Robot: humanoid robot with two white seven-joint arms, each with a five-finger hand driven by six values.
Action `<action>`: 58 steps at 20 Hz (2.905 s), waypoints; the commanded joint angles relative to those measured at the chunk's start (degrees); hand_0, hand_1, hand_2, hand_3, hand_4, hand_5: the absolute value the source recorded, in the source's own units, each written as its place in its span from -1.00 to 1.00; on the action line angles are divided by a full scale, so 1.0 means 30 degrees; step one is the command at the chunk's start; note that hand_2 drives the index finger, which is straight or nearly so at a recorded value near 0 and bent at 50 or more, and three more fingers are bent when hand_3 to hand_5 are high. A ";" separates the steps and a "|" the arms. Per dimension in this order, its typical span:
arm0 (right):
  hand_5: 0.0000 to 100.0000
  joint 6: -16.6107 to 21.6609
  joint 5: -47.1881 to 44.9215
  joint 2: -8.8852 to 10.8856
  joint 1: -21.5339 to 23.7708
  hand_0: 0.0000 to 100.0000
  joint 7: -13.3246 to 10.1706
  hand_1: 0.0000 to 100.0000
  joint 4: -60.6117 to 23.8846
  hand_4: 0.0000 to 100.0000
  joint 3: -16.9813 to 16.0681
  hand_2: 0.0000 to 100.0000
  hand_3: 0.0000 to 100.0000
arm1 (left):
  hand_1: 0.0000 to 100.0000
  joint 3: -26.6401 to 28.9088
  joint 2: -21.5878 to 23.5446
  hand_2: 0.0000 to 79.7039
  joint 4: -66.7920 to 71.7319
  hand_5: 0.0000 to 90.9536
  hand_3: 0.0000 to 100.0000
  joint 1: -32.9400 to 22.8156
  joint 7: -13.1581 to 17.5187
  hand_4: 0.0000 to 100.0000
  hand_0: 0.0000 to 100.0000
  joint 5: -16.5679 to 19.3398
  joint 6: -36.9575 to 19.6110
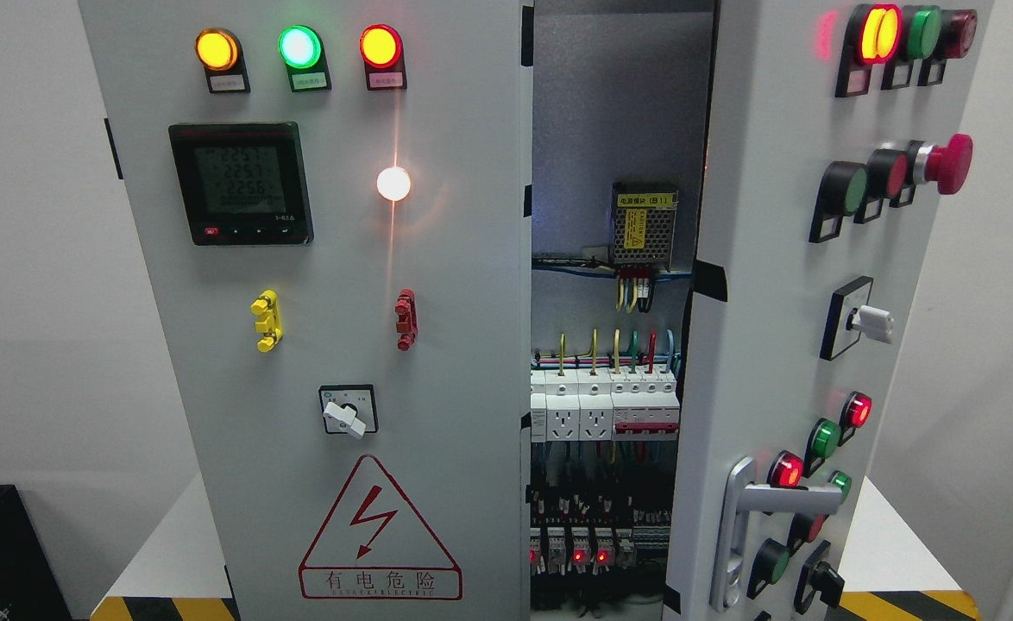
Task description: Open door with both hands
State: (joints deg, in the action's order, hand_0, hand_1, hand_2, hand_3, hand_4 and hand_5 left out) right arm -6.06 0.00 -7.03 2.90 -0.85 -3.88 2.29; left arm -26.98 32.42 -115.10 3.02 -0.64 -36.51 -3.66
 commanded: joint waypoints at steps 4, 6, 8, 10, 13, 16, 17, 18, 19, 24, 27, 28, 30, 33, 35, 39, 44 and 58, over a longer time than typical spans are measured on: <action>-1.00 -0.0002 -0.0176 0.0000 0.0000 -0.62 0.0021 -1.00 0.0003 -1.00 0.0000 -1.00 -1.00 | -1.00 -0.2400 0.1261 -1.00 -0.1302 -1.00 -1.00 0.6310 0.0008 -1.00 -1.00 -0.5019 0.0722; -1.00 -0.0002 -0.0176 0.0000 0.0000 -0.62 0.0021 -1.00 0.0003 -1.00 0.0000 -1.00 -1.00 | -1.00 -0.2461 0.1554 -1.00 -0.1273 -1.00 -1.00 0.7775 0.0008 -1.00 -1.00 -0.6106 0.0869; -1.00 -0.0002 -0.0176 0.0000 0.0000 -0.62 -0.0008 -1.00 0.0003 -1.00 0.0000 -1.00 -1.00 | -1.00 -0.2578 0.1876 -1.00 -0.1273 -1.00 -1.00 0.9124 0.0008 -1.00 -1.00 -0.7364 0.1306; -1.00 -0.0002 -0.0176 0.0000 0.0000 -0.62 -0.0008 -1.00 0.0003 -1.00 0.0000 -1.00 -1.00 | -1.00 -0.3103 0.1907 -1.00 -0.1273 -1.00 -1.00 1.0413 0.0008 -1.00 -1.00 -0.8624 0.1893; -1.00 -0.0002 -0.0176 0.0000 0.0000 -0.62 -0.0008 -1.00 0.0003 -1.00 0.0000 -1.00 -1.00 | -1.00 -0.3631 0.1878 -1.00 -0.1273 -1.00 -1.00 1.1996 0.0008 -1.00 -1.00 -0.9420 0.2012; -1.00 -0.0002 -0.0176 0.0000 0.0000 -0.62 0.0021 -1.00 0.0003 -1.00 0.0000 -1.00 -1.00 | -1.00 -0.3692 0.1703 -1.00 -0.1214 -1.00 -1.00 1.3140 -0.0021 -1.00 -1.00 -1.0967 0.3294; -1.00 -0.0002 -0.0176 0.0000 0.0000 -0.62 -0.0008 -1.00 0.0003 -1.00 0.0000 -1.00 -1.00 | -1.00 -0.3692 0.1528 -1.00 -0.1156 -1.00 -1.00 1.3521 -0.0022 -1.00 -1.00 -1.1699 0.3881; -1.00 -0.0002 -0.0176 0.0000 0.0000 -0.62 -0.0008 -1.00 0.0003 -1.00 0.0000 -1.00 -1.00 | -1.00 -0.3663 0.1352 -1.00 -0.1155 -1.00 -1.00 1.3844 -0.0022 -1.00 -1.00 -1.2200 0.4148; -1.00 -0.0002 -0.0176 0.0000 0.0000 -0.62 0.0021 -1.00 0.0003 -1.00 0.0000 -1.00 -1.00 | -1.00 -0.3692 0.1263 -1.00 -0.1155 -1.00 -1.00 1.4166 -0.0022 -1.00 -1.00 -1.2408 0.4209; -1.00 -0.0002 -0.0176 0.0000 0.0000 -0.62 -0.0008 -1.00 0.0003 -1.00 0.0000 -1.00 -1.00 | -1.00 -0.3692 0.0620 -1.00 -0.0863 -1.00 -1.00 1.5631 -0.0022 -1.00 -1.00 -1.2614 0.4793; -1.00 -0.0002 -0.0176 0.0000 0.0000 -0.62 -0.0008 -1.00 0.0003 -1.00 0.0000 -1.00 -1.00 | -1.00 -0.3692 -0.0054 -1.00 -0.0687 -1.00 -1.00 1.6539 -0.0022 -1.00 -1.00 -1.3609 0.5351; -1.00 -0.0002 -0.0176 0.0000 0.0000 -0.62 -0.0008 -1.00 0.0003 -1.00 0.0000 -1.00 -1.00 | -1.00 -0.3692 -0.0288 -1.00 -0.0658 -1.00 -1.00 1.6774 -0.0022 -1.00 -1.00 -1.3640 0.5352; -1.00 -0.0002 -0.0176 0.0000 0.0000 -0.62 -0.0008 -1.00 0.0003 -1.00 0.0000 -1.00 -1.00 | -1.00 -0.3721 -0.0669 -1.00 -0.0308 -1.00 -1.00 1.7155 -0.0022 -1.00 -1.00 -1.3640 0.5352; -1.00 -0.0002 -0.0176 0.0000 0.0000 -0.62 0.0021 -1.00 0.0003 -1.00 0.0000 -1.00 -1.00 | -1.00 -0.4188 -0.1693 -1.00 0.1125 -1.00 -1.00 1.8091 -0.0022 -1.00 -1.00 -1.3611 0.5352; -1.00 -0.0002 -0.0176 0.0000 0.0000 -0.62 0.0021 -1.00 0.0003 -1.00 0.0000 -1.00 -1.00 | -1.00 -0.4481 -0.2192 -1.00 0.1713 -1.00 -1.00 1.8387 -0.0022 -1.00 -1.00 -1.3611 0.5352; -1.00 -0.0002 -0.0176 0.0000 0.0000 -0.62 -0.0008 -1.00 0.0003 -1.00 0.0000 -1.00 -1.00 | -1.00 -0.5447 -0.2750 -1.00 0.1745 -1.00 -1.00 1.8417 -0.0138 -1.00 -1.00 -1.3582 0.5294; -1.00 -0.0002 -0.0176 0.0000 0.0000 -0.62 -0.0008 -1.00 0.0003 -1.00 0.0000 -1.00 -1.00 | -1.00 -0.5859 -0.3657 -1.00 0.1978 -1.00 -1.00 1.8563 -0.0198 -1.00 -1.00 -1.3435 0.5264; -1.00 -0.0002 -0.0176 0.0000 0.0000 -0.62 -0.0008 -1.00 0.0003 -1.00 0.0000 -1.00 -1.00 | -1.00 -0.6035 -0.4597 -1.00 0.2009 -1.00 -1.00 1.8798 -0.0110 -1.00 -1.00 -1.3494 0.5352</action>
State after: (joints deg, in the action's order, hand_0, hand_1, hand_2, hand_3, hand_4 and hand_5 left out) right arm -6.06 0.00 -7.03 2.90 -0.79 -3.87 2.29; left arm -43.69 21.62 -109.88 59.24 -1.15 -76.91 12.32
